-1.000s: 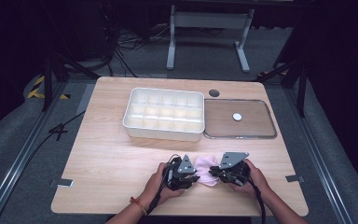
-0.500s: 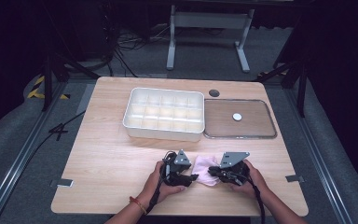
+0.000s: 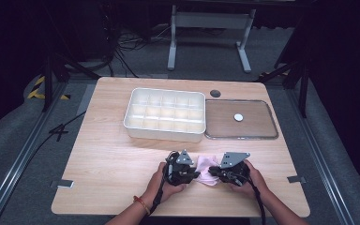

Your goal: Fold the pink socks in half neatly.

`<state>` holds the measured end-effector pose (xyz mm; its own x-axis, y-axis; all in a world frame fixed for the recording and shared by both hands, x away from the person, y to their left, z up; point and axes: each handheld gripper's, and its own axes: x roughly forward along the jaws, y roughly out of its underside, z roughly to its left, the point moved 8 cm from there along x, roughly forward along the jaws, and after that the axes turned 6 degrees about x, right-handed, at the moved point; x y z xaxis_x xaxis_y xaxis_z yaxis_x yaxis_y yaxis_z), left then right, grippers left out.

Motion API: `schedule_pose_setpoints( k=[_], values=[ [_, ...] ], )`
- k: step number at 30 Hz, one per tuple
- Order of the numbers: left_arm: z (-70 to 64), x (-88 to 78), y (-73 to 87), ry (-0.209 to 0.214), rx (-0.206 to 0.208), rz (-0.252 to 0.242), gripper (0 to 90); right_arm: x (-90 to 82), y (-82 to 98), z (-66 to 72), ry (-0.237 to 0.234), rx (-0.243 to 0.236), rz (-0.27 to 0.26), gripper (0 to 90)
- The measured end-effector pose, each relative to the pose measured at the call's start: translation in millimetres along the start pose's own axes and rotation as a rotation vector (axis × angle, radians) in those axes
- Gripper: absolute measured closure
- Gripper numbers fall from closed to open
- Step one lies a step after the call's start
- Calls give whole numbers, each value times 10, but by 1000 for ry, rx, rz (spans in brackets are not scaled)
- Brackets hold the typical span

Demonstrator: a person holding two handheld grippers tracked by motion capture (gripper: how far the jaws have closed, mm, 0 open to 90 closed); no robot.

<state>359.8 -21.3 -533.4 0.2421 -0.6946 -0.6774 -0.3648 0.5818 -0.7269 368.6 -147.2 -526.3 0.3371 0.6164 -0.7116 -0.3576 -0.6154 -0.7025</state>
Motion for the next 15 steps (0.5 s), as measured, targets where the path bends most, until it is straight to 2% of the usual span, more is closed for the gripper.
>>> schedule_pose_setpoints(
  k=[4,15],
  values=[
    [-1,-17,2,-12,19,5,801,13,-10,-9,-7,5,-2,843],
    [11,-69,-19,-32,21,-22,818,53,-48,-2,2,5,-6,843]
  ],
)
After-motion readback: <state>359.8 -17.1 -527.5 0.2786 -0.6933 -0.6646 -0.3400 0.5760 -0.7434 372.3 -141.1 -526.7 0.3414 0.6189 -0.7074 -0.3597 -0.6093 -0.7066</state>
